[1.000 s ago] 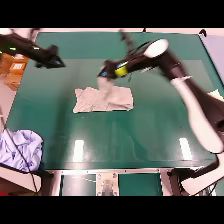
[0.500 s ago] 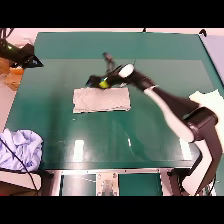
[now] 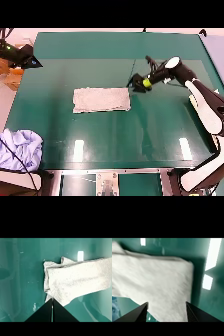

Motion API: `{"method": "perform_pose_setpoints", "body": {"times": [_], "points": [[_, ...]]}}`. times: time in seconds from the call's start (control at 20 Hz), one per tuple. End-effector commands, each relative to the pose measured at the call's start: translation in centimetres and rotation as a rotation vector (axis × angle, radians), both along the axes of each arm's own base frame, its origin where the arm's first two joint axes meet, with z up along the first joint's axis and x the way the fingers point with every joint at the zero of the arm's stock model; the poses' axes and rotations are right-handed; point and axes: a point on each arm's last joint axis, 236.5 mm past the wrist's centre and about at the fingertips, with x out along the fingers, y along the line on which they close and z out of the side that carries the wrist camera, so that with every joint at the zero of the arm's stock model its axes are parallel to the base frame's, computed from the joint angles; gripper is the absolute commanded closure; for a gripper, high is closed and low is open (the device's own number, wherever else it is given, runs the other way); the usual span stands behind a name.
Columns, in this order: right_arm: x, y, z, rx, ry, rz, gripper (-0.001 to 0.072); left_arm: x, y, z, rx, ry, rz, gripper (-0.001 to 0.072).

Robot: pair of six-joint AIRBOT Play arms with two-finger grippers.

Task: Fold the shirts.

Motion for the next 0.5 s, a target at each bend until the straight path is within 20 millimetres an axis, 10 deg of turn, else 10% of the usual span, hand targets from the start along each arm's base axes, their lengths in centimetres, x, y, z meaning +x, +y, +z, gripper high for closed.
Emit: {"method": "perform_pose_setpoints", "body": {"times": [0.0,0.15,0.3,0.45], "points": [[-3.0,0.5,-4.7,0.012,0.106,-0.005,0.0169,-0.1,0.0,0.0,-0.001,0.003,0.002,0.069],[-3.6,4.3,-5.2,0.077,0.107,0.031,0.0177,-0.1,0.0,0.0,-0.004,0.008,0.008,0.069],[-2.2,5.7,-3.2,0.099,0.044,0.052,0.0647,-0.1,0.0,0.0,-0.004,0.009,0.008,0.069],[1.1,4.2,2.9,0.117,-0.061,0.047,0.0698,-0.5,-0.1,-0.1,-0.005,0.024,-0.002,0.069]]}}
